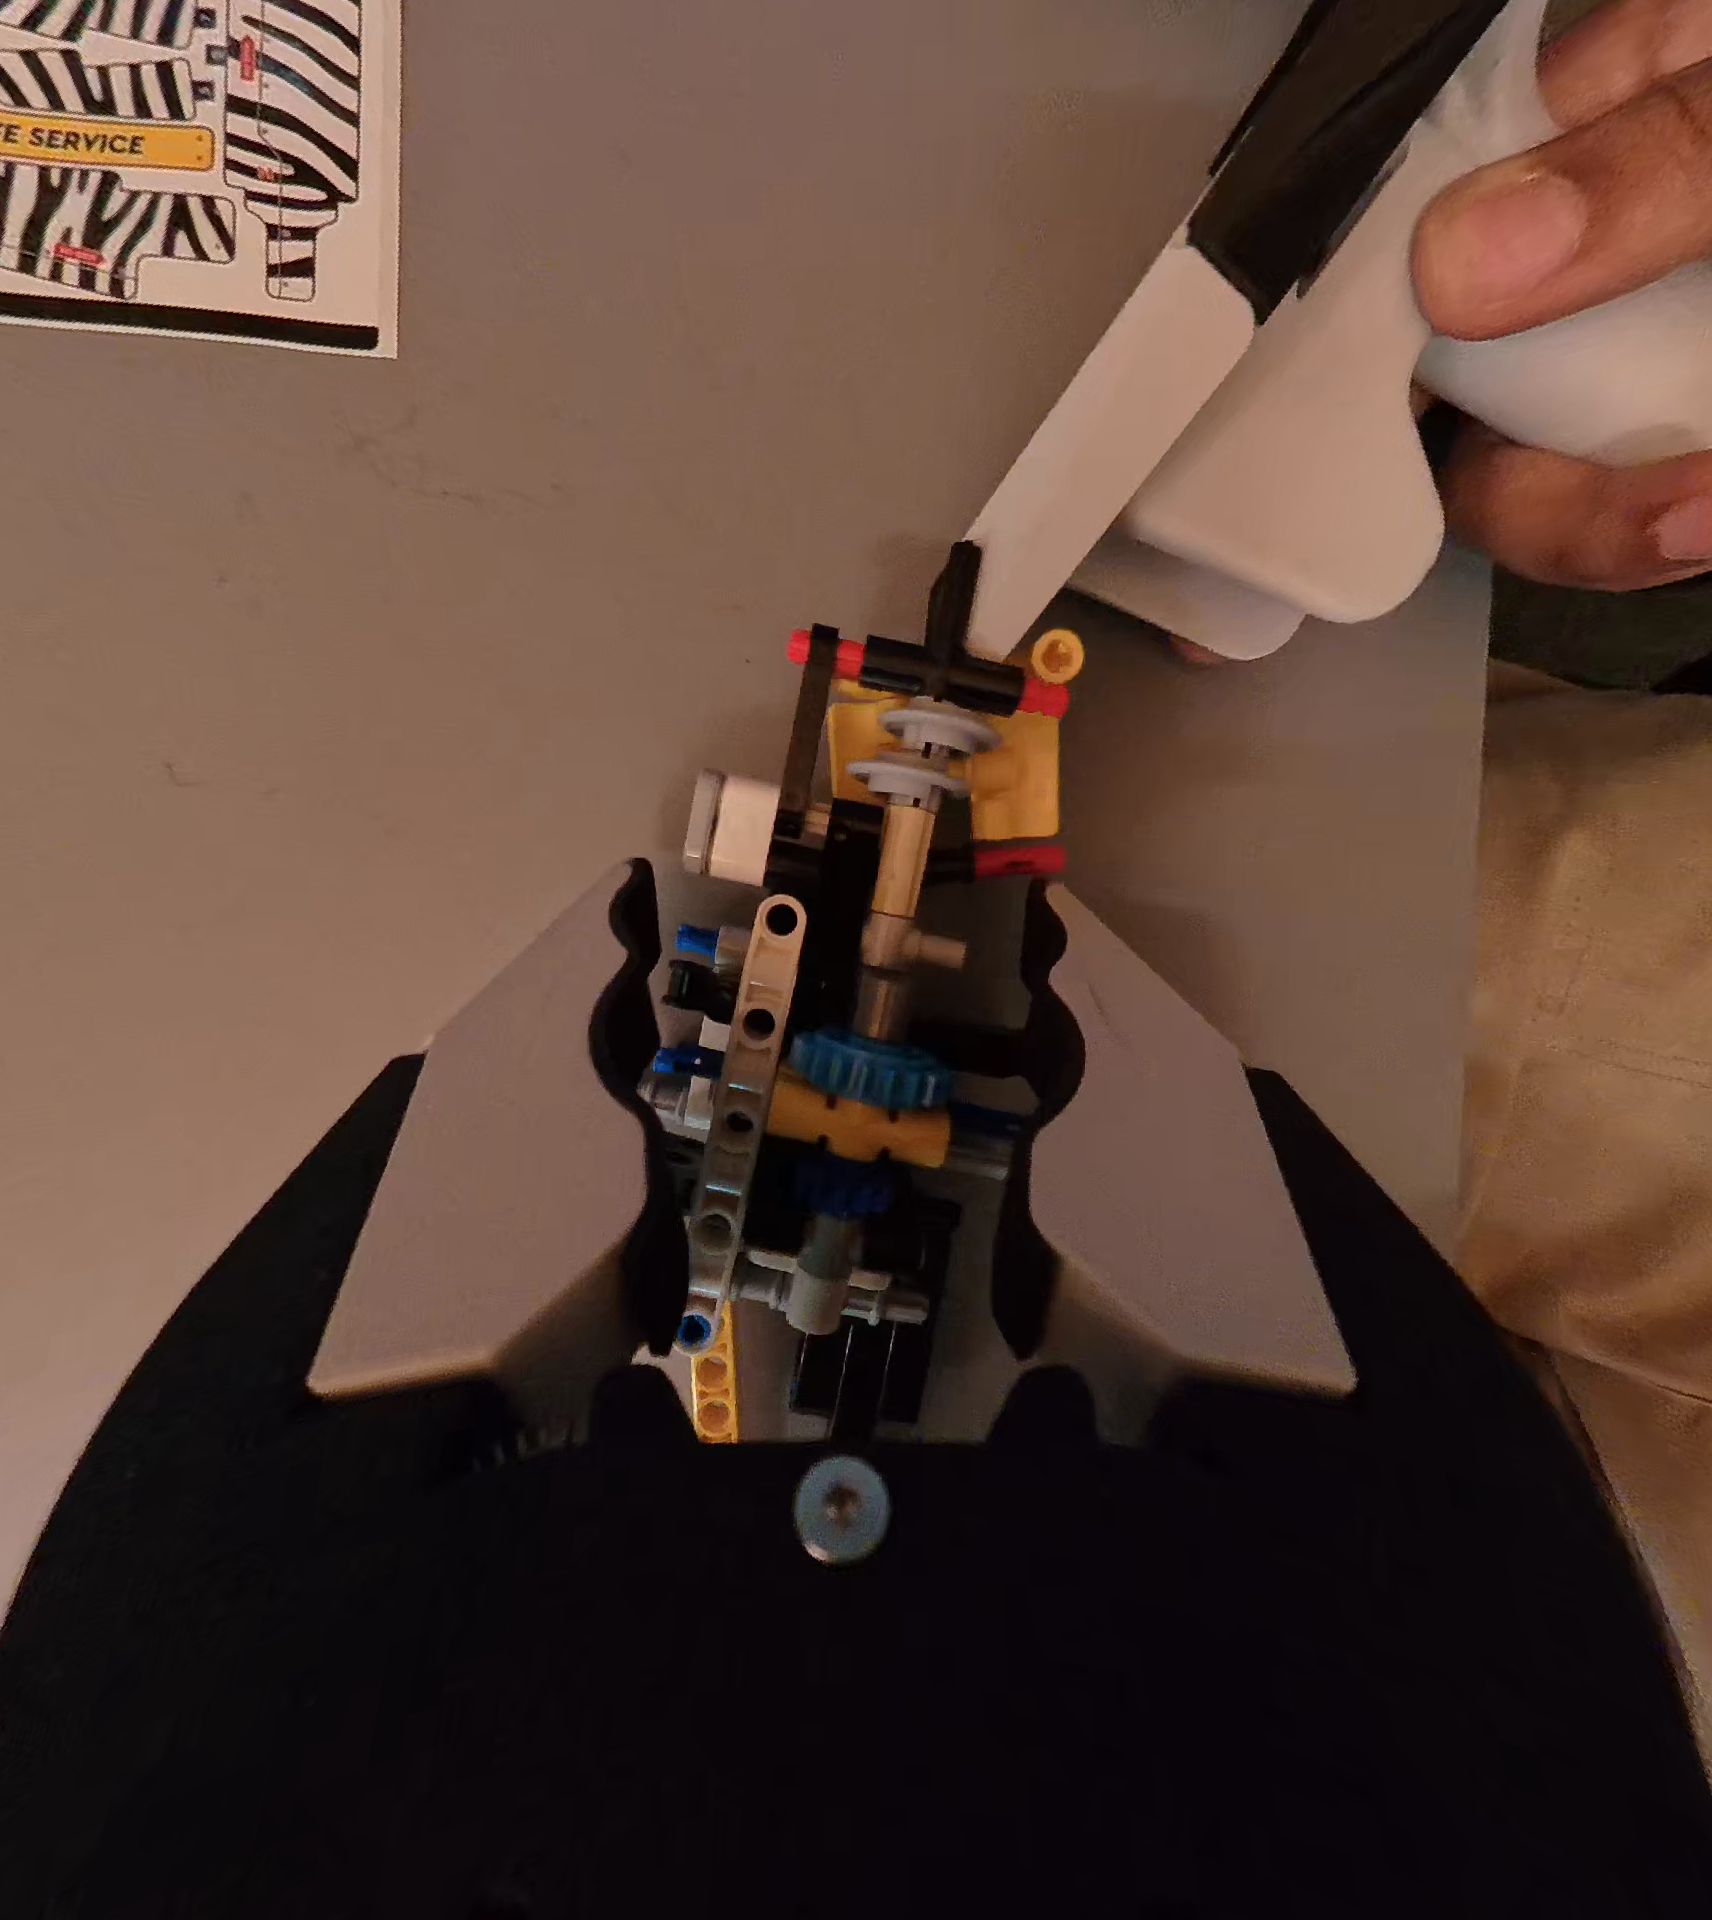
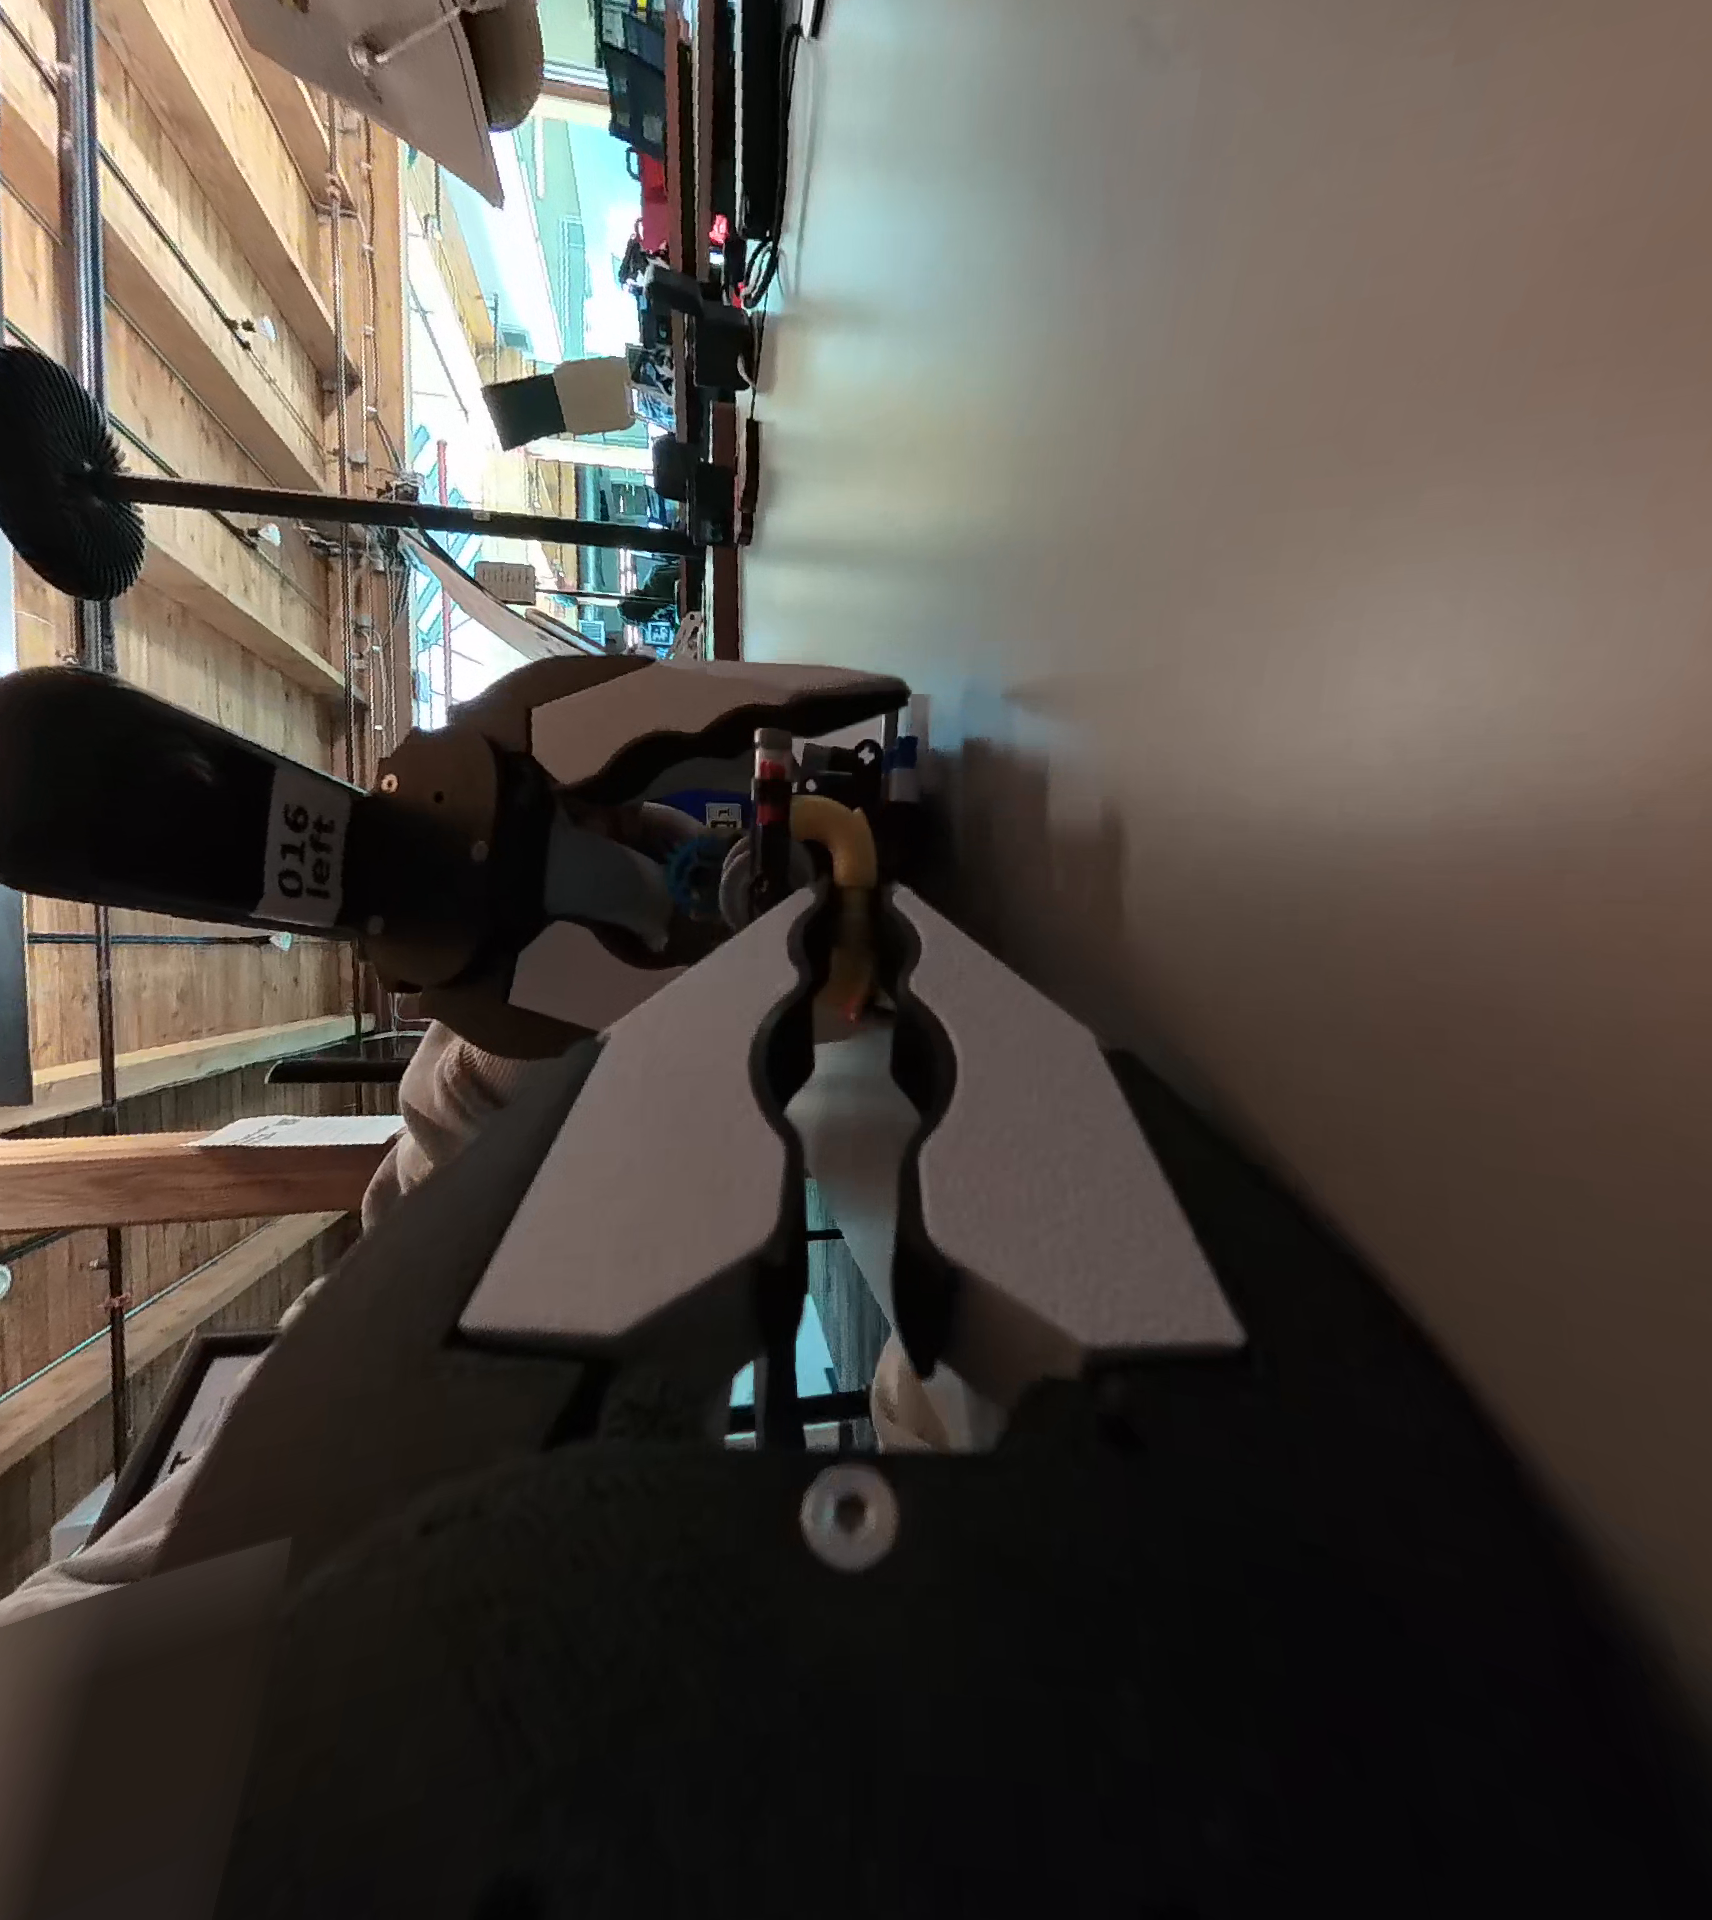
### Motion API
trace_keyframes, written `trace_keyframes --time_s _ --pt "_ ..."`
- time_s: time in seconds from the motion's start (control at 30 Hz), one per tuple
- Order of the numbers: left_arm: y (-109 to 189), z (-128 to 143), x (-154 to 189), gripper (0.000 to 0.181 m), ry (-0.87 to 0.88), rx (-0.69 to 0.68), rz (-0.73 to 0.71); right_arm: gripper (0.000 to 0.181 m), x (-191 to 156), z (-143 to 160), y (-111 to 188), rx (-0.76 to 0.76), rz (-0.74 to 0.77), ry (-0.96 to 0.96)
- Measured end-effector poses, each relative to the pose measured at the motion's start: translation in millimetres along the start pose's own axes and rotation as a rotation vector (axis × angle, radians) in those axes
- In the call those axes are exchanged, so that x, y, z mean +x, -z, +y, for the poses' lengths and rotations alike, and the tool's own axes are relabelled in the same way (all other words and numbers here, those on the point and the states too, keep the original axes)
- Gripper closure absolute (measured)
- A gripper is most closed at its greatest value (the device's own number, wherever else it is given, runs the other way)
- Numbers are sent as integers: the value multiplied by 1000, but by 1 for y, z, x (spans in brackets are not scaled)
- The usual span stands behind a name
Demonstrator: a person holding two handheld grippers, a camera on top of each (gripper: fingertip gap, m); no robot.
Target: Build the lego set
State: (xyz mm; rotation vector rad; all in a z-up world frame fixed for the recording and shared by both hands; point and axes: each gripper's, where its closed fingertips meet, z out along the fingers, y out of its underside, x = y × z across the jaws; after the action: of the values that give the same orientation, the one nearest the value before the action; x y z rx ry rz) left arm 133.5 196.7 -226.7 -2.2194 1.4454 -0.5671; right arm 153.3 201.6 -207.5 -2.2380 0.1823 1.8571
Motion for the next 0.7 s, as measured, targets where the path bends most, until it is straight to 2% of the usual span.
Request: trace_keyframes --time_s 0.2,0.7 --pt "1 0 9 105 -13 -8 42 176 -1 -1 -3 39 -21 -20" --pt "-1 4 6 97 -8 -25 -26 176 -5 -7 -5 172 -41 -67"
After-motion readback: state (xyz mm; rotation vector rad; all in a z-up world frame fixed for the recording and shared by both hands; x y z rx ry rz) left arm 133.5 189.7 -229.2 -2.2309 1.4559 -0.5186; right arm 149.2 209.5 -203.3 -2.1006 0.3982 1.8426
